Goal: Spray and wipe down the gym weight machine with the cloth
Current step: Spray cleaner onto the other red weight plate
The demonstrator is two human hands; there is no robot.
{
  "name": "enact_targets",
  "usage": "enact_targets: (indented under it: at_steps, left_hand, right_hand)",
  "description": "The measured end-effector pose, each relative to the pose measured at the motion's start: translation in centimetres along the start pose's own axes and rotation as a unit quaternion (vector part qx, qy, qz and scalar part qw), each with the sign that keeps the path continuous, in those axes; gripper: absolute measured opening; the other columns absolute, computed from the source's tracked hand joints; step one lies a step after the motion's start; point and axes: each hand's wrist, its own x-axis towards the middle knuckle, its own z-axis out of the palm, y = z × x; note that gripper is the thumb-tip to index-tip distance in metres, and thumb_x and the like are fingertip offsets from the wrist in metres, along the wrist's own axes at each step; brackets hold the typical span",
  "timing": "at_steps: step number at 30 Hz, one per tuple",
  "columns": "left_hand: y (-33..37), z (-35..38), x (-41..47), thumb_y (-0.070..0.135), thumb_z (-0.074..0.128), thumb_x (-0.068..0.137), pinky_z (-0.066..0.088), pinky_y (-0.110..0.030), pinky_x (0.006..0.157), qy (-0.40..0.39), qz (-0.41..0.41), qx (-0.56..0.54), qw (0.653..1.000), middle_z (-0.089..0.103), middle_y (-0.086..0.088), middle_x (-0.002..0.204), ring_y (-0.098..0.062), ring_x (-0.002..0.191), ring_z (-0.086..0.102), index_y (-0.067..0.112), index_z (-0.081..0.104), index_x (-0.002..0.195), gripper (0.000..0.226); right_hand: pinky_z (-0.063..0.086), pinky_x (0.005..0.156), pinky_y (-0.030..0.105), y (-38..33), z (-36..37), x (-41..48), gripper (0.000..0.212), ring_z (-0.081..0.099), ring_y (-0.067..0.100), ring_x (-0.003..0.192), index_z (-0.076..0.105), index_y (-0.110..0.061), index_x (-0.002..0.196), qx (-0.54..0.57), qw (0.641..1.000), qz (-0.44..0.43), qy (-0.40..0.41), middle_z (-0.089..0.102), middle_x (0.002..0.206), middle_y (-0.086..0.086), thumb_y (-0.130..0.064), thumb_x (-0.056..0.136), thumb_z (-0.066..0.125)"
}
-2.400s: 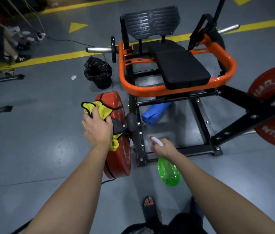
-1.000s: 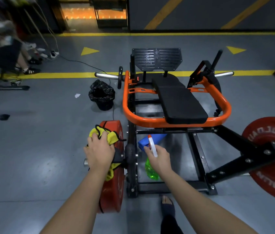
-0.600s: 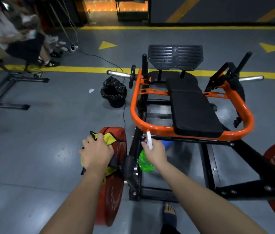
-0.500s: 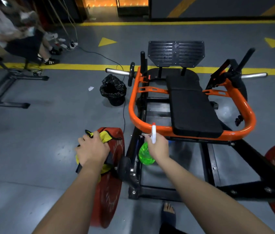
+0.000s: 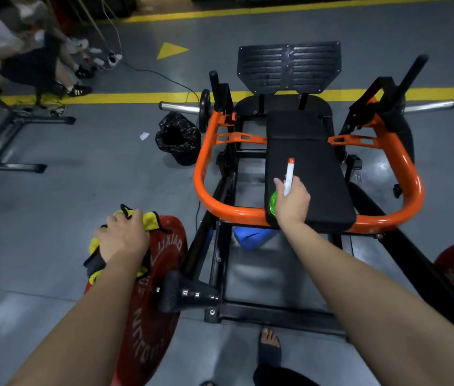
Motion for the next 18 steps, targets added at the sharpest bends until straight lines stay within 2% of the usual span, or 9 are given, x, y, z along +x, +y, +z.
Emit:
enact_targets:
  at_steps: [3,5,9,12,14,18]
  left_hand:
    - [0.2,-0.1,0.1,0.036,0.055,0.096,0.043,-0.046,0.085,-0.007,-0.005,-0.001,1.000,0.057,-0.014,0.124,-0.036,0.117,0.050,0.024,0.050,0.123,0.030]
    - [0.2,0.0,0.1,0.036,0.055,0.096,0.043,-0.047,0.084,-0.001,-0.008,0.003,1.000,0.057,-0.014,0.122,-0.036,0.116,0.050,0.024,0.050,0.122,0.029]
    - [0.5,0.0,0.0,0.035,0.055,0.096,0.039,-0.046,0.080,0.003,-0.011,0.013,1.000,0.057,-0.014,0.121,-0.037,0.115,0.050,0.023,0.051,0.120,0.027]
    - [0.6,-0.2,0.1,0.033,0.055,0.096,0.040,-0.046,0.082,0.000,-0.014,0.010,1.000,0.057,-0.014,0.120,-0.037,0.115,0.050,0.024,0.052,0.119,0.025]
    - [0.7,-0.3,0.2,0.033,0.054,0.097,0.040,-0.046,0.083,0.000,-0.012,0.009,1.000,0.057,-0.014,0.121,-0.037,0.115,0.050,0.023,0.052,0.119,0.024]
    - [0.7,-0.3,0.4,0.034,0.055,0.097,0.036,-0.045,0.079,0.000,-0.010,0.012,1.000,0.057,-0.014,0.120,-0.037,0.115,0.050,0.023,0.052,0.118,0.024]
  right_hand:
    - [0.042,0.073,0.034,1.3,-0.2,2.7,0.034,0.062,0.031,0.096,0.060,-0.008,0.106,-0.012,0.999,0.022,-0.039,0.065,0.101,0.009,-0.040,0.097,0.067]
    - [0.043,0.080,0.032,2.0,-0.2,3.8,0.043,0.062,0.029,0.106,0.060,-0.012,0.117,-0.015,0.997,0.044,-0.067,0.067,0.112,0.007,-0.043,0.091,0.074]
    - [0.040,0.081,0.031,3.6,-0.4,4.0,0.052,0.061,0.029,0.114,0.061,-0.013,0.120,-0.016,0.993,0.067,-0.100,0.065,0.118,0.008,-0.048,0.086,0.078]
    - [0.044,0.097,0.037,4.1,-0.3,3.6,0.079,0.053,0.026,0.128,0.051,-0.015,0.139,0.006,0.993,0.073,-0.097,0.056,0.137,0.006,-0.053,0.078,0.083]
    - [0.041,0.108,0.043,4.4,-0.3,3.4,0.097,0.045,0.027,0.137,0.041,-0.016,0.150,0.005,0.992,0.090,-0.092,0.047,0.149,0.007,-0.055,0.073,0.086]
    - [0.038,0.113,0.048,4.5,-0.3,3.2,0.109,0.037,0.030,0.144,0.032,-0.016,0.155,0.001,0.991,0.095,-0.096,0.037,0.157,0.009,-0.053,0.071,0.089]
